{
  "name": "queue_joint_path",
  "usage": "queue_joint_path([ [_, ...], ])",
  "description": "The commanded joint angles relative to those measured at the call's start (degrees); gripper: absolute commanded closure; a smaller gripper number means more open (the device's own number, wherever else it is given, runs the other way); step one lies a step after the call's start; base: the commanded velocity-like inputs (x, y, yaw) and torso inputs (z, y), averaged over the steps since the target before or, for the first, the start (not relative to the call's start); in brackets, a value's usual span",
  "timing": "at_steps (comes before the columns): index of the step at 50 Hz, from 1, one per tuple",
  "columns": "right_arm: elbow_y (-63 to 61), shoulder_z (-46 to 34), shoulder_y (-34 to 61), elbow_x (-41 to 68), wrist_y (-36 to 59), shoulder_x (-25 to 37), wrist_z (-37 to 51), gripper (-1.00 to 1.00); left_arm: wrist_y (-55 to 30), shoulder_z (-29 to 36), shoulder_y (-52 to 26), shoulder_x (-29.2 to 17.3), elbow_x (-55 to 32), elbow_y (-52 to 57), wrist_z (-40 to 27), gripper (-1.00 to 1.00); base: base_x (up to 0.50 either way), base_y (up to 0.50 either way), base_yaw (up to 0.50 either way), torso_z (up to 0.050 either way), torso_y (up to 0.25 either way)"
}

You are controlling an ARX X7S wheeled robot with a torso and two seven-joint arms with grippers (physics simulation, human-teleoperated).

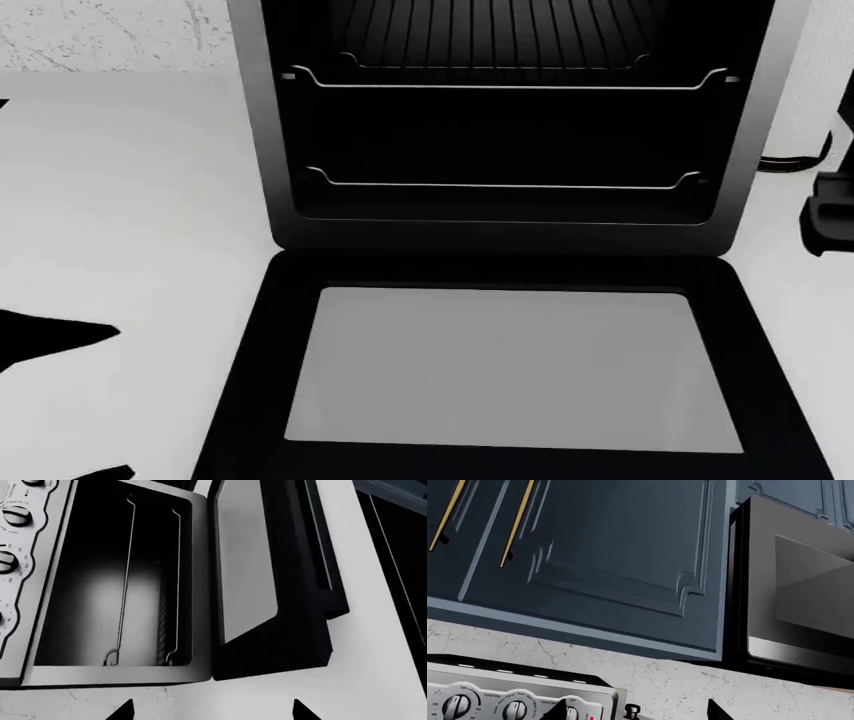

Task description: Close the toaster oven door.

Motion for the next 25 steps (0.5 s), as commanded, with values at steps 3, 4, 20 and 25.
queue_joint_path([
  [3, 0.2, -1.0, 0.9, 0.7, -0.6, 0.5, 0.9, -1.0, 0.2, 1.0, 3.3, -1.9, 1.2, 0.8, -0.8, -1.0, 0.0, 0.0, 0.0, 0.0, 0.0],
  [4, 0.2, -0.9, 0.8, 0.6, -0.7, 0.5, 0.8, -1.0, 0.2, 1.2, 3.5, -1.8, 1.3, 0.8, -0.8, -1.0, 0.0, 0.0, 0.0, 0.0, 0.0],
  [20, -0.1, -0.2, -0.6, -0.1, -1.2, 0.7, 0.3, -1.0, 2.7, 3.5, 1.4, 2.0, 3.4, -3.2, 0.7, -1.0, 0.0, 0.0, 0.0, 0.0, 0.0],
  [25, 0.0, -0.3, -0.4, 0.6, -1.4, 1.0, 0.9, -1.0, 3.8, 4.3, 0.5, 3.4, 4.2, -4.9, 1.2, -1.0, 0.0, 0.0, 0.0, 0.0, 0.0],
])
